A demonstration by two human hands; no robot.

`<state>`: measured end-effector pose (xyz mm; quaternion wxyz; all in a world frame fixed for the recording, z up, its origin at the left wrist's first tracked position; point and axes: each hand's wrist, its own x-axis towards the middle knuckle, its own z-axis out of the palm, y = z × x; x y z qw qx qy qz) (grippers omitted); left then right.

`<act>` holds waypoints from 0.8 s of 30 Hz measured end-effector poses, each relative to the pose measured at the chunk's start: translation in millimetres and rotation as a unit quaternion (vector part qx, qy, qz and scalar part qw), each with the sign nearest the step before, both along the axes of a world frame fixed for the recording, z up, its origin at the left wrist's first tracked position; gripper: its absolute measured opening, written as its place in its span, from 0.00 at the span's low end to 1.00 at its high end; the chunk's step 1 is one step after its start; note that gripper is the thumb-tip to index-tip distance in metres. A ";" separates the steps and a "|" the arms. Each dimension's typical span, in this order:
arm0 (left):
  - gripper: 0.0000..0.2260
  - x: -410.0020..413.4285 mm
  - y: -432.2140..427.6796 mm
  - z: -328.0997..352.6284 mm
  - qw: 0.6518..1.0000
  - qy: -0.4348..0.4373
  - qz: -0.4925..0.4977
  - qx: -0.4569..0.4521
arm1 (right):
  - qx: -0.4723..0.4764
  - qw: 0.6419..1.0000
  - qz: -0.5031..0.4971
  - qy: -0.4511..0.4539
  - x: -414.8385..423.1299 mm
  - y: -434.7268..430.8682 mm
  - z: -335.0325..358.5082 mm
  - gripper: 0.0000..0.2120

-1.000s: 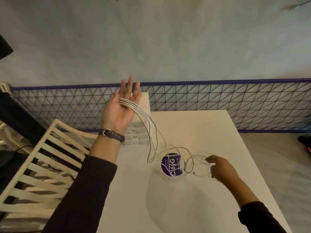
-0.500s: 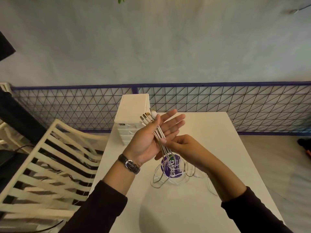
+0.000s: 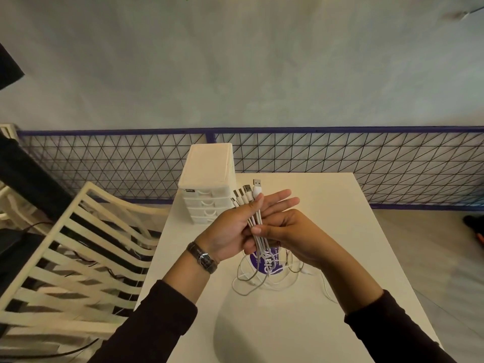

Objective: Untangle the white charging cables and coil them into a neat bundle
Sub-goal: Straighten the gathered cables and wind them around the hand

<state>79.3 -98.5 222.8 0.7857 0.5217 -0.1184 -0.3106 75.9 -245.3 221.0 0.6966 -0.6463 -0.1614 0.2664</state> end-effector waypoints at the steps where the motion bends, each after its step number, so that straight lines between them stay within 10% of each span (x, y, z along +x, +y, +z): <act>1: 0.21 -0.9 0.1 -1.1 1.000 0.005 -0.003 -0.008 | -0.001 1.000 0.007 0.004 0.4 -0.9 -0.1 0.14; 24: 0.18 -15.6 -7.3 3.1 0.997 -0.024 0.048 -0.049 | -0.166 0.980 0.016 -0.110 2.0 -10.9 -9.0 0.07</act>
